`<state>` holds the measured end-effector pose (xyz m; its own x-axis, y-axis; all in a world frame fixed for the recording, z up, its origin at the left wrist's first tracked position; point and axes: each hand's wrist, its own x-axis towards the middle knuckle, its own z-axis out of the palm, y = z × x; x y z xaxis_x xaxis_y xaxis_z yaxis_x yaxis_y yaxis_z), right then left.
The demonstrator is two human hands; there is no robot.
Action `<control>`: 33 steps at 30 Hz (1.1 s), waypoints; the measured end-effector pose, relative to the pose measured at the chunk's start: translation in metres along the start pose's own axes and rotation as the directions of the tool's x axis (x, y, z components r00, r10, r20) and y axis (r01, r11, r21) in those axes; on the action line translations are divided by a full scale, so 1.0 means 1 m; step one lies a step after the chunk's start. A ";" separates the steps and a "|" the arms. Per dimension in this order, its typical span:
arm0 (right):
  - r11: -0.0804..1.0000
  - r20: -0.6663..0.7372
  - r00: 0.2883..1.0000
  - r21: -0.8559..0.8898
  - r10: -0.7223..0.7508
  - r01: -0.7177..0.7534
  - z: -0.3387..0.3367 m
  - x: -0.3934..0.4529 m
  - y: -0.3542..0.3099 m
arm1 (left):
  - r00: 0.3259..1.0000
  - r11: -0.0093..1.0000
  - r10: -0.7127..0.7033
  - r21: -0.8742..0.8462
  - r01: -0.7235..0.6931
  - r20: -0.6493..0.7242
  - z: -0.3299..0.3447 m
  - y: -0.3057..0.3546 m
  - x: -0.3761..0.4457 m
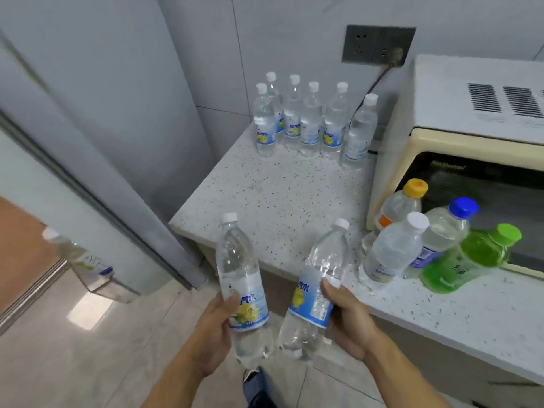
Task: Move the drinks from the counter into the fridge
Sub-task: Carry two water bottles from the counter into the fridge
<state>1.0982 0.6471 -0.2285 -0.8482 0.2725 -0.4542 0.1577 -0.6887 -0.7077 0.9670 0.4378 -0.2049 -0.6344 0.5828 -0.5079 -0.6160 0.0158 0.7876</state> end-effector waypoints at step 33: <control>0.801 0.279 0.773 -0.402 0.569 -0.444 0.285 -0.046 0.242 | 0.781 0.782 -0.001 -0.487 -0.388 -0.625 -0.239 -0.085 -0.299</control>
<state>1.0310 0.2766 -0.2244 -0.7075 -0.3689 -0.6028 0.7062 -0.4025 -0.5825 1.0979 0.0684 -0.2035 -0.7863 -0.0529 -0.6156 -0.4629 -0.6095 0.6437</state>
